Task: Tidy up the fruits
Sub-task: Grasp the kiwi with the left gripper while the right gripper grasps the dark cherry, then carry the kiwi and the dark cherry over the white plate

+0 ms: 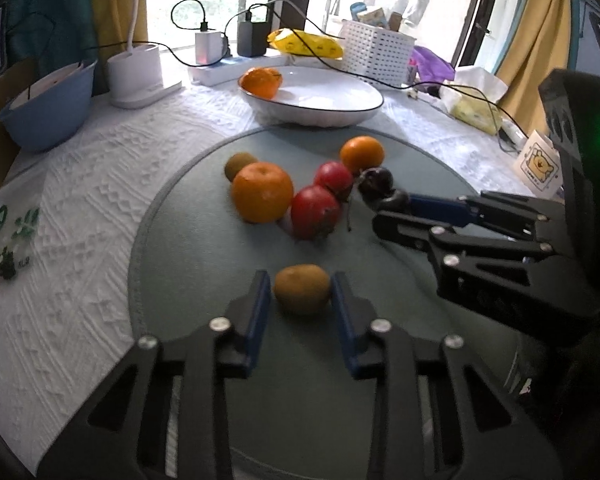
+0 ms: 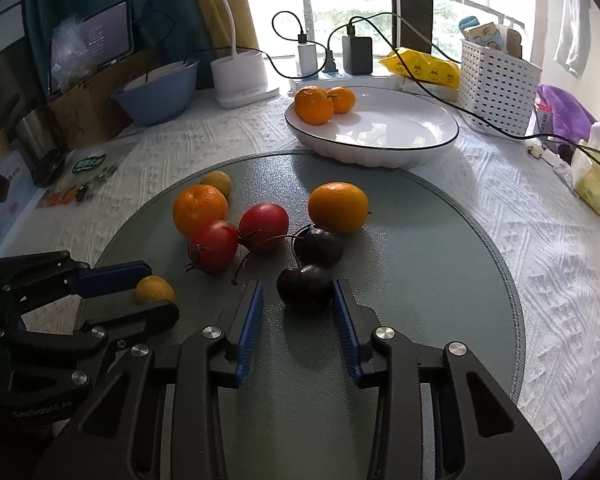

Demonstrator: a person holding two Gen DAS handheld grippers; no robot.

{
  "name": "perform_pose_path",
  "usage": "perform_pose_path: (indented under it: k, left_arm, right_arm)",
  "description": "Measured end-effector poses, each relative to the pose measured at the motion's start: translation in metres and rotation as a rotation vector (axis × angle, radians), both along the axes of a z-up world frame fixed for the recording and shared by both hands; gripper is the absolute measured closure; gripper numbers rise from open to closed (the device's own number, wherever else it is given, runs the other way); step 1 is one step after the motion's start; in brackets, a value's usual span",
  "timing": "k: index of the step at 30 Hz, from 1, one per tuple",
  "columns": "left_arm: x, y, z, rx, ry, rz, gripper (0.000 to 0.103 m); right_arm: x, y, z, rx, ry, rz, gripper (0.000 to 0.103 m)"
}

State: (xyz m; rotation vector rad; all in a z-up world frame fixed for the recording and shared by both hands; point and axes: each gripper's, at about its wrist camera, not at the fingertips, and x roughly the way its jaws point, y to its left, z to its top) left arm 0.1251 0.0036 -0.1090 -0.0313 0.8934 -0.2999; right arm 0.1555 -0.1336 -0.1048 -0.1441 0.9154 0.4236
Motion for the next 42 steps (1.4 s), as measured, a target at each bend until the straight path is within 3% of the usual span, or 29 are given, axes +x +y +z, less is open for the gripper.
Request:
perform_pose_path:
  k: [19,42]
  left_arm:
    - [-0.002,-0.004,0.012,-0.004,-0.016,-0.006,0.073]
    - [0.019,-0.002,0.042,0.024,-0.097,-0.014,0.073]
  right_arm:
    - [-0.012,-0.003,0.015,0.033,-0.045,0.023,0.073]
    - [-0.011,-0.012,0.043,0.054,-0.115,0.014,0.073]
